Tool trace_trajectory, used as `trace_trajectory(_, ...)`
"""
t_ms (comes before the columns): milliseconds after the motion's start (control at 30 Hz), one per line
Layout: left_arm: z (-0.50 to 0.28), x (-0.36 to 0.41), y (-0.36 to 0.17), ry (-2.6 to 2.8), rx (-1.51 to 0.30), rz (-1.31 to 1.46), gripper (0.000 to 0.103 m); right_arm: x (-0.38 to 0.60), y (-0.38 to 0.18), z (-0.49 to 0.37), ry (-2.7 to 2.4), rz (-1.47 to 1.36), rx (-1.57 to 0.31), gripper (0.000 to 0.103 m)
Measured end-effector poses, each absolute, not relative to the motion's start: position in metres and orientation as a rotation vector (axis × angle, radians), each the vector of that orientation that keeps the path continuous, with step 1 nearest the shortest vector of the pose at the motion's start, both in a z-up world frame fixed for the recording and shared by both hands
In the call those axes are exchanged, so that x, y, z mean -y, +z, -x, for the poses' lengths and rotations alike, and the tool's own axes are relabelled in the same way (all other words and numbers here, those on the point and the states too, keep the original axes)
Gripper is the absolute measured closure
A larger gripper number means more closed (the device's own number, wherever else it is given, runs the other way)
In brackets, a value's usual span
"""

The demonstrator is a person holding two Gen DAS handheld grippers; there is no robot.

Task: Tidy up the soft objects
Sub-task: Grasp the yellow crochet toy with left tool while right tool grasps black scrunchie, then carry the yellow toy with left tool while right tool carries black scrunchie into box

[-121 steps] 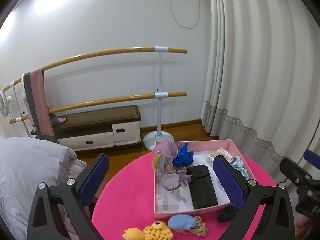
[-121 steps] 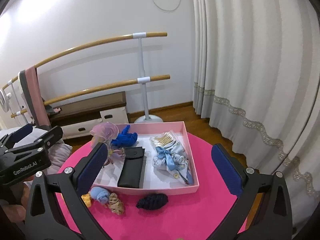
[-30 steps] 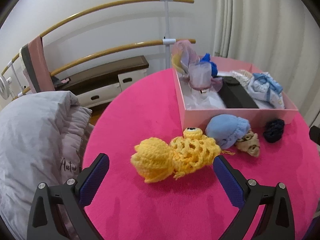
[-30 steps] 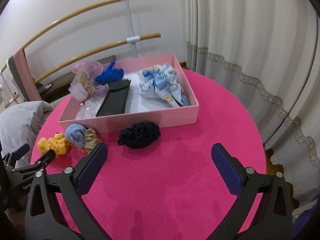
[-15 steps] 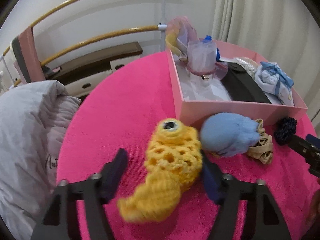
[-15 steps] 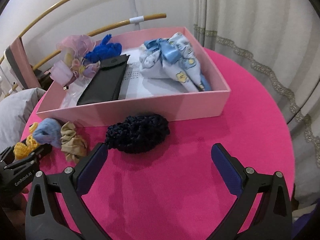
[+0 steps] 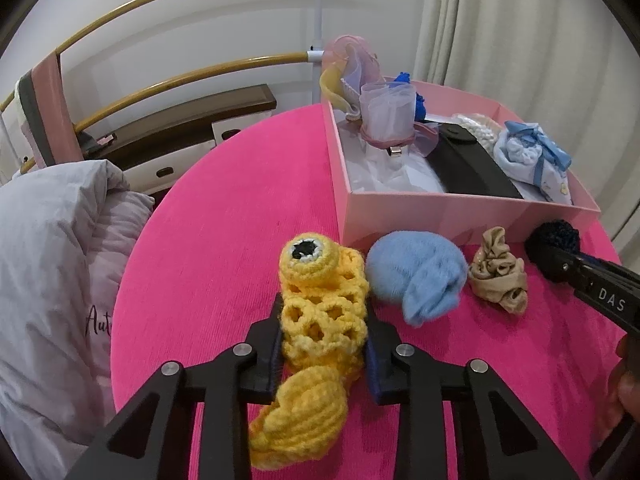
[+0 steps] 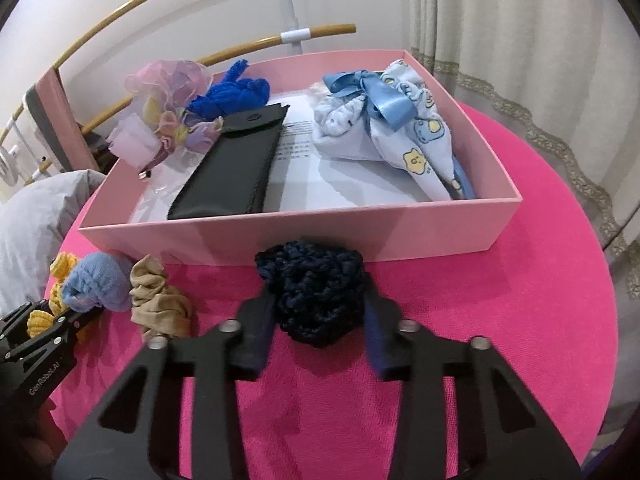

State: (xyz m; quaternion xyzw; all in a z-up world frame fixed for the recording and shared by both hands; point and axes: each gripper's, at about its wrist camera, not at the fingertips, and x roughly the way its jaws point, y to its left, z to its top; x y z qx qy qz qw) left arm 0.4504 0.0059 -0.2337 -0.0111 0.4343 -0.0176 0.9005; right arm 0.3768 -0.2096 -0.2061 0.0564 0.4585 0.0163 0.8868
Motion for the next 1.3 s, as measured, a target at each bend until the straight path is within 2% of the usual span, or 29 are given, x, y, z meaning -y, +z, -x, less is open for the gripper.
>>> trace_trajectory(167,-0.434,-0.009,-0.224,-0.032,-0.890,0.028,0.075,0.208,-0.204,-0.366,0.041,-0.128,-0.953,0.082)
trace_trajectory(300,-0.425,-0.011,-0.221,-0.007,-0.896,0.020,0.061,0.213,-0.202,-0.356,0.034,-0.139,-0.952,0.082)
trace_trajectory(333,-0.423,-0.012,-0.220,-0.006,-0.894,0.021,0.061,0.214,-0.201,-0.353,0.033,-0.140,-0.952,0.082)
trace_trajectory(367,-0.421,-0.012,-0.220,-0.016,-0.890,0.031,0.061,0.215,-0.201,-0.351,0.032,-0.141,-0.952,0.082)
trace_trajectory(467,-0.418,-0.016,-0.219,-0.023,-0.899,0.058,0.073,0.216,-0.199,-0.346,0.032,-0.144,-0.950,0.082)
trace_trajectory(600,-0.414,-0.020,-0.213,-0.020,-0.897,0.070,0.079,0.216,-0.197,-0.340,0.036,-0.145,-0.946,0.082)
trace_trajectory(1300,-0.363,0.002,-0.143,-0.057,-0.777,0.026,0.080,0.198,-0.151,-0.308,0.093,-0.117,-0.872,0.083)
